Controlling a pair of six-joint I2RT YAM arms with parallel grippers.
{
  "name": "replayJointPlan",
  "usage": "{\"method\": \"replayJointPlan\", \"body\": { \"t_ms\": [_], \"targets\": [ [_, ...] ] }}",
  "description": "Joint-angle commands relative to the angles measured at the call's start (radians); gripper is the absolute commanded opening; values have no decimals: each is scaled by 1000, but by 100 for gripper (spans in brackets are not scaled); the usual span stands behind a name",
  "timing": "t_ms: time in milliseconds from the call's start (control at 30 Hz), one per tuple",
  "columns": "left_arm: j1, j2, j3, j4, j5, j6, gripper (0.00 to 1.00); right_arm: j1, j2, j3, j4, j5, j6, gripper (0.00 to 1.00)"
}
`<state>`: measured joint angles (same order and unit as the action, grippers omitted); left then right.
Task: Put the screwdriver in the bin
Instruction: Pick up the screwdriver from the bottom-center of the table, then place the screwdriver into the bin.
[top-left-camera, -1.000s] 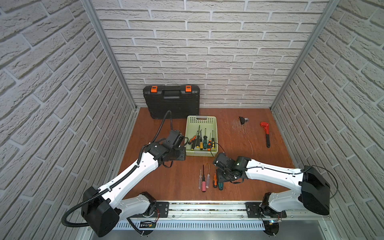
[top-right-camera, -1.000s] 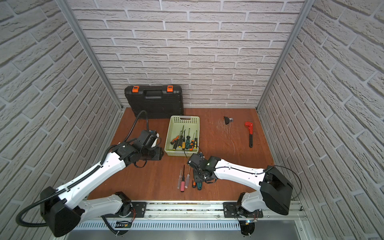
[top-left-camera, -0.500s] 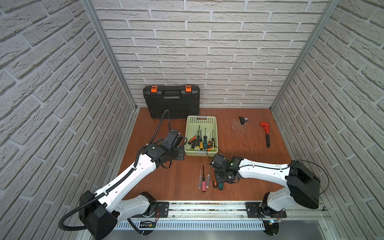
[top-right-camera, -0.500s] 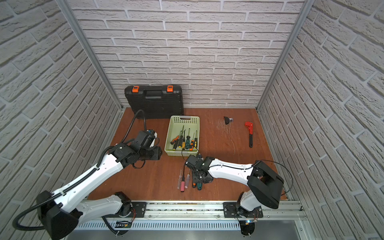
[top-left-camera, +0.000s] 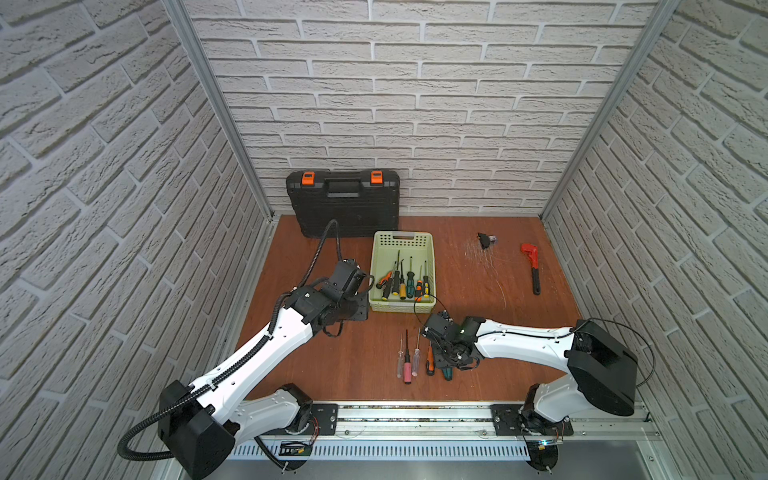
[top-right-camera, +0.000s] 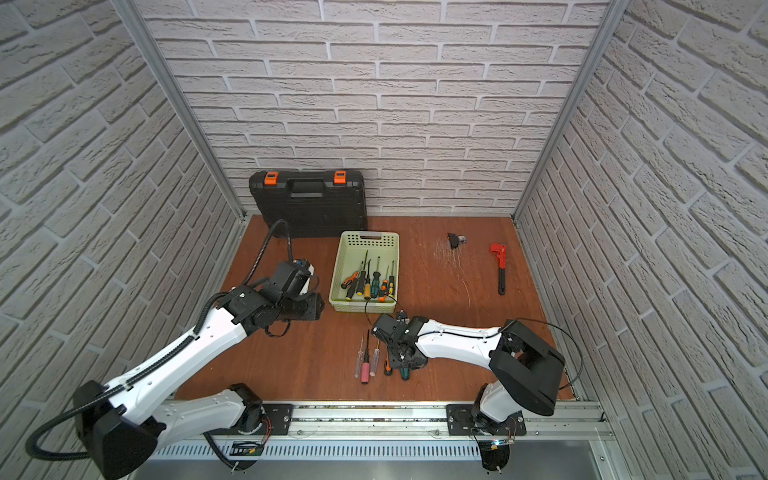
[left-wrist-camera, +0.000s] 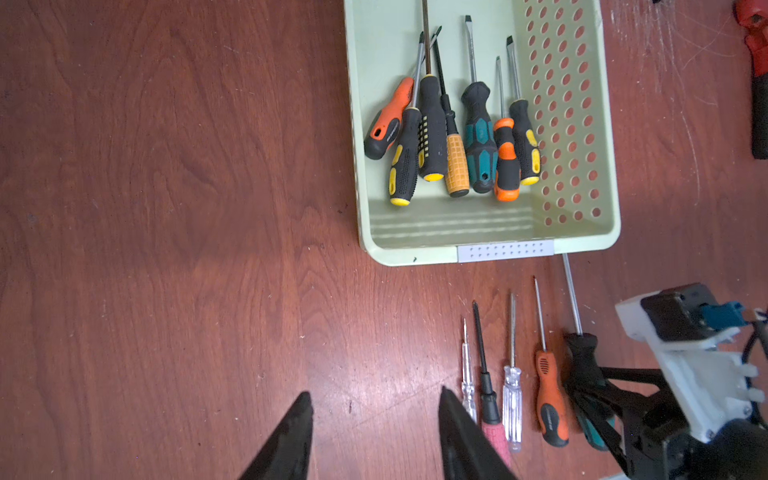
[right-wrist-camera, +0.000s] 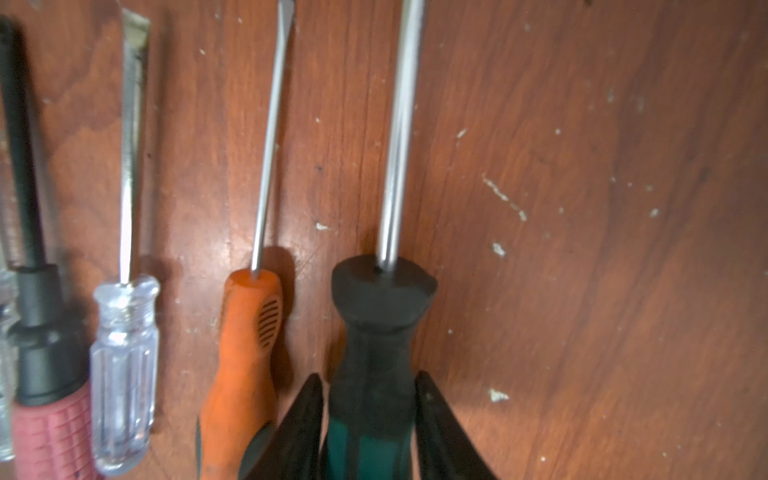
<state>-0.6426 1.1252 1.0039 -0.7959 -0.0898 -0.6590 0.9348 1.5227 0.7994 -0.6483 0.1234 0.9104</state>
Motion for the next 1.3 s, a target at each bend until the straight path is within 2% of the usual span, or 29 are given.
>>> {"method": "replayJointPlan", "body": {
  "t_ms": [0, 200, 367, 467, 567, 700, 833, 933, 1133, 1267],
  "targets": [
    [1, 1, 28, -24, -22, -5, 50, -8, 9, -20, 37, 9, -2, 28],
    [9, 10, 101, -86, -108, 60, 50, -18, -42, -52, 14, 2, 5, 7],
    [15, 24, 140, -56, -113, 77, 50, -38, -199, -78, -106, 36, 9, 6],
    [15, 18, 114, 39, -87, 62, 50, -76, -320, -88, -212, 44, 5, 6],
    [14, 24, 102, 108, -64, 48, 50, -118, -437, -45, -296, 67, -14, 5],
    [14, 55, 113, 120, -49, 40, 50, -200, -494, 58, -279, 72, -96, 6],
    [11, 59, 94, 126, -28, 19, 50, -338, -357, 226, -246, -36, -290, 6],
    [5, 39, 67, 134, -23, -3, 50, -365, -196, 416, -257, -76, -407, 6],
    [2, -37, 39, 97, -36, -31, 51, -368, 100, 753, -236, -250, -481, 6],
    [3, -97, 27, 48, -68, -17, 51, -366, 259, 856, -209, -307, -460, 6]
  ]
}}
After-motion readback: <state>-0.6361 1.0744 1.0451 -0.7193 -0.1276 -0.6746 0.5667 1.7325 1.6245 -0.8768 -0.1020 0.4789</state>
